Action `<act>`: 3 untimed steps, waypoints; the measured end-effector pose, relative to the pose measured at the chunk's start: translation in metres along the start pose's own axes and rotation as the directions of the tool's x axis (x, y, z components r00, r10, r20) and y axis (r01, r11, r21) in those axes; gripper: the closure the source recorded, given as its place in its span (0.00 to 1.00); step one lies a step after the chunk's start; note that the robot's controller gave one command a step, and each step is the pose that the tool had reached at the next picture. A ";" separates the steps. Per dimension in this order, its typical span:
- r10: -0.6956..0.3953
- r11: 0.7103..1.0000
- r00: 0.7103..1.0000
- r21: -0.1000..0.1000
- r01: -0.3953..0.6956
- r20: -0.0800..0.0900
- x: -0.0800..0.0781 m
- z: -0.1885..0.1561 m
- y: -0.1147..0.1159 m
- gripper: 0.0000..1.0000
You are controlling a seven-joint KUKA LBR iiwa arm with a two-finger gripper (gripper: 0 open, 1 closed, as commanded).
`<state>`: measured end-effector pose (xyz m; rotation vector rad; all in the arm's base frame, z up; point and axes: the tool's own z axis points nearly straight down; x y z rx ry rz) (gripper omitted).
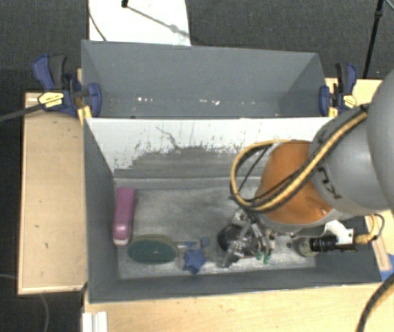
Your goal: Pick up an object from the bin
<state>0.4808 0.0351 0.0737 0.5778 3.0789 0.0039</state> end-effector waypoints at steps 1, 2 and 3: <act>-0.008 1.000 1.000 0.002 0.008 -0.004 -0.001 -0.035 0.001 1.00; -0.016 1.000 1.000 0.002 0.016 -0.004 -0.002 -0.061 0.001 1.00; -0.021 1.000 1.000 0.002 0.021 -0.003 -0.002 -0.063 0.001 1.00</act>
Offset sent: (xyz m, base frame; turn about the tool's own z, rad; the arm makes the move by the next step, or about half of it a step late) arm 0.0000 0.0001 0.0332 0.0000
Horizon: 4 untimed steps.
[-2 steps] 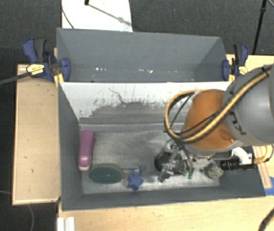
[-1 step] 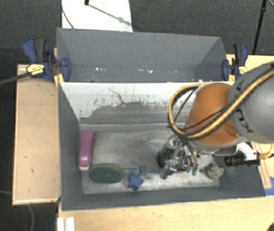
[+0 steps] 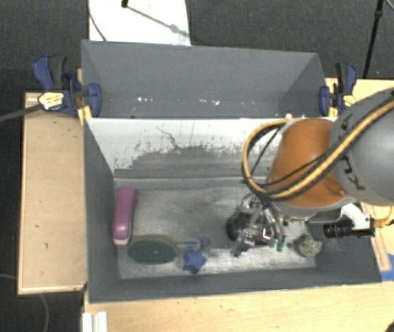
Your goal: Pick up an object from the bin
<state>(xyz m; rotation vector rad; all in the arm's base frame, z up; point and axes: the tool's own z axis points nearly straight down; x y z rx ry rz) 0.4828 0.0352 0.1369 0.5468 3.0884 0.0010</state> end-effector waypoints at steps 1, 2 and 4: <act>-0.004 1.000 1.000 0.000 0.004 0.001 -0.001 -0.001 0.000 1.00; -0.010 1.000 1.000 -0.001 0.010 0.000 -0.002 -0.026 0.000 1.00; -0.022 1.000 1.000 -0.001 0.022 0.001 -0.003 -0.048 0.001 1.00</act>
Offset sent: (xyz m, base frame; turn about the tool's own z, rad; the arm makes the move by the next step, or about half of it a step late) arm 0.0000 0.0000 0.0010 0.0000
